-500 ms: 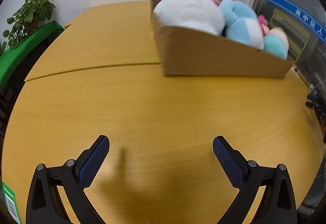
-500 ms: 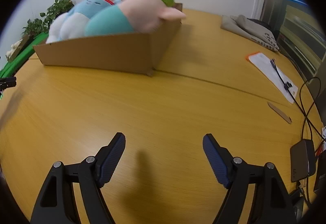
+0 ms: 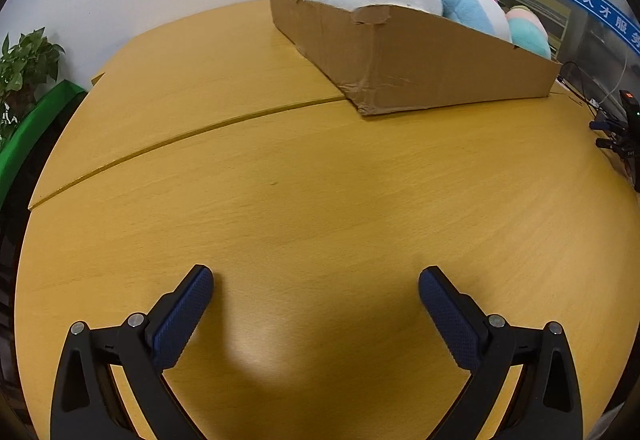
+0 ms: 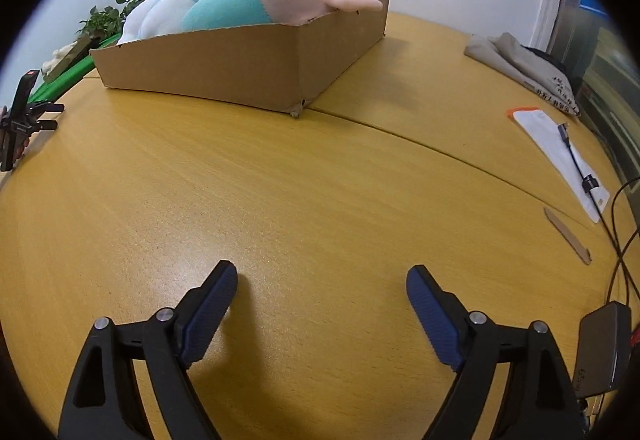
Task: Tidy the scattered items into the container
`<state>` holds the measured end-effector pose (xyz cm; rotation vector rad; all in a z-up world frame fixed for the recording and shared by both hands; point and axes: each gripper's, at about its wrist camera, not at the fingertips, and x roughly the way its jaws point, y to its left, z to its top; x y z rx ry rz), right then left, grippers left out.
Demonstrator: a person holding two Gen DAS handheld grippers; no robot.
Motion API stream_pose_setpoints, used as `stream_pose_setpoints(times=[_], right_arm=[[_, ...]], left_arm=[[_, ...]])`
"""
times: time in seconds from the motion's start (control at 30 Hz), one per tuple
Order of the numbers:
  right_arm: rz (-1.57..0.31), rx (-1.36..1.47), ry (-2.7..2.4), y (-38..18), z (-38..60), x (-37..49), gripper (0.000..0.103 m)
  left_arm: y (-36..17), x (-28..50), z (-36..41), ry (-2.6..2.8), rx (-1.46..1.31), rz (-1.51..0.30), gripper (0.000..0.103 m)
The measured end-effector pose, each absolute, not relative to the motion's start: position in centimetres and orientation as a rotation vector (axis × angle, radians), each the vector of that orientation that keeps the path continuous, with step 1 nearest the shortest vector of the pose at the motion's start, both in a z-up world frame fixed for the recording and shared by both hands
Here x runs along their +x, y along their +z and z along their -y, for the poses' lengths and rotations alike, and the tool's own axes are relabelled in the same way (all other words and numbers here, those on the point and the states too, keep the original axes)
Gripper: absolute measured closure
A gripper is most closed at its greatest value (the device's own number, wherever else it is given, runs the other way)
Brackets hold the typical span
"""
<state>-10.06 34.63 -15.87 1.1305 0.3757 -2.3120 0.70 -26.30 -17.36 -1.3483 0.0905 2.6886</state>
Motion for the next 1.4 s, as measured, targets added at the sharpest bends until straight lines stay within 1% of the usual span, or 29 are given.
stream_pose_setpoints(times=[0.07,0.1,0.13,0.17,1.4], right_arm=[[-0.382,1.129,-2.295,-15.9,-34.8,-10.2,0.012],[-0.38,1.136,-2.294,-15.9,-34.9,-10.3,0.008],[-0.377,1.143,-2.291,-15.9,-35.0,-10.6,0.0],[-0.371,1.154,-2.284,-16.1,-35.1,-10.7,0.0],[-0.426,1.117,-2.199,-16.1,-36.1,-10.4,0.0]], left_arm=[[-17.2,0.0,26.2,2.701,-1.356,-0.083,0.0],[-17.1,-0.4,26.3,2.706,-1.36,-0.078,0.0],[-17.0,-1.1,26.7,2.709,-1.366,-0.073,0.0],[-16.9,-1.7,27.1,2.711,-1.371,-0.068,0.0],[-17.1,-2.4,27.6,2.717,-1.373,-0.054,0.0]])
